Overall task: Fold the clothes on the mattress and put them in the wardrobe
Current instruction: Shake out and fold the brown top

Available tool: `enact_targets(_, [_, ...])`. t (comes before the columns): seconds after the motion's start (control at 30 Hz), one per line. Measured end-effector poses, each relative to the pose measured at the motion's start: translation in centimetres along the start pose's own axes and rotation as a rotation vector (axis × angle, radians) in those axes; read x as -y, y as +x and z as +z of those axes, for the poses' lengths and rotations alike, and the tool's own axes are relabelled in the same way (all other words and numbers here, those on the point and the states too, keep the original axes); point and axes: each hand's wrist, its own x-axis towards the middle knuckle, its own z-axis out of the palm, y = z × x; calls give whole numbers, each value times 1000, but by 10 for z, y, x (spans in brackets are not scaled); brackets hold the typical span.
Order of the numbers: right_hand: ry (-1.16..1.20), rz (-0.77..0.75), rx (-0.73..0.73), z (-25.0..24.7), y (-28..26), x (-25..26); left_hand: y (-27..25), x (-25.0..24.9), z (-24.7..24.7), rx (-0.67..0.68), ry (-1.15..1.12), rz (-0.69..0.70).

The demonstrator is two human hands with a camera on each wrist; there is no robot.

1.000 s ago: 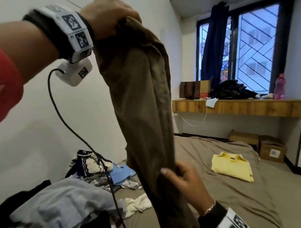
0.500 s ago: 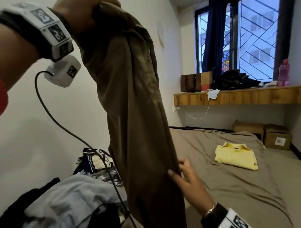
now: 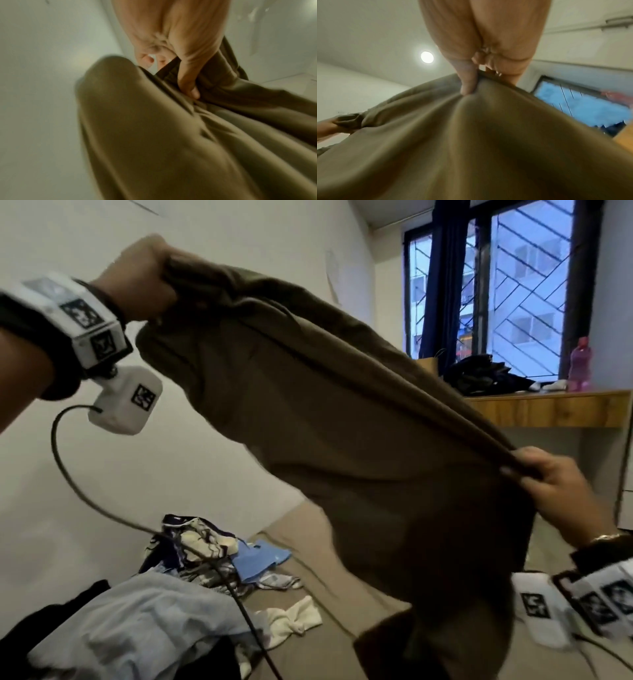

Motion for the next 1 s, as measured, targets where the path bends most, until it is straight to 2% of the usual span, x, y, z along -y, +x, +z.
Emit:
enact_targets(0.07, [-227,24,59,-41,3,11,-14,-1,24,48,-194,-45])
enact_targets(0.13, [-428,7,-84,-78,0,14,-7,-8,58,118,-395,-116])
enact_targets(0.2, [-348,-31,-237,-106,-8,18,-6,-14,89,177,-466,-213])
enact_targets(0.23, [-270,-25,-232,-121,-13,18,-6,-16,108,205,-520,-260])
enact_targets(0.27, [-189,16,-228,-130,-15,16,-8,-20,123,238,-569,-308])
enact_targets(0.3, [-240,140,-175,-139,-16,1,-10,-25,142,300,-635,-354])
enact_targets(0.33, [-328,239,-104,-145,-19,-10,-13,-34,157,379,-709,-398])
enact_targets(0.4, [-670,421,0,-152,-21,-32,-23,-57,196,528,-898,-464])
enact_targets(0.47, [-890,483,-114,-160,-22,-47,-33,-85,237,599,-1018,-478])
enact_targets(0.57, [-1084,372,-460,-194,-3,-60,-33,-113,285,524,-1171,-418])
enact_targets(0.67, [-1179,349,-630,-228,17,-77,-26,-123,314,371,-1217,-258])
enact_targets(0.73, [-1246,262,-692,-205,4,-79,-32,-116,338,342,-1244,-201])
enact_targets(0.8, [-1290,117,-589,-161,-24,-87,-54,-99,365,376,-1172,-158])
enact_targets(0.87, [-1318,-18,-411,-116,-60,-109,-88,-79,390,469,-968,-110])
enact_targets(0.93, [-1355,80,-77,-77,-95,-153,-137,-56,418,613,-785,-122])
enact_targets(0.97, [-1356,191,128,-52,-113,-181,-166,-43,432,700,-728,-139])
enact_targets(1.0, [-1351,226,293,-28,-133,-207,-194,-36,440,776,-703,-142])
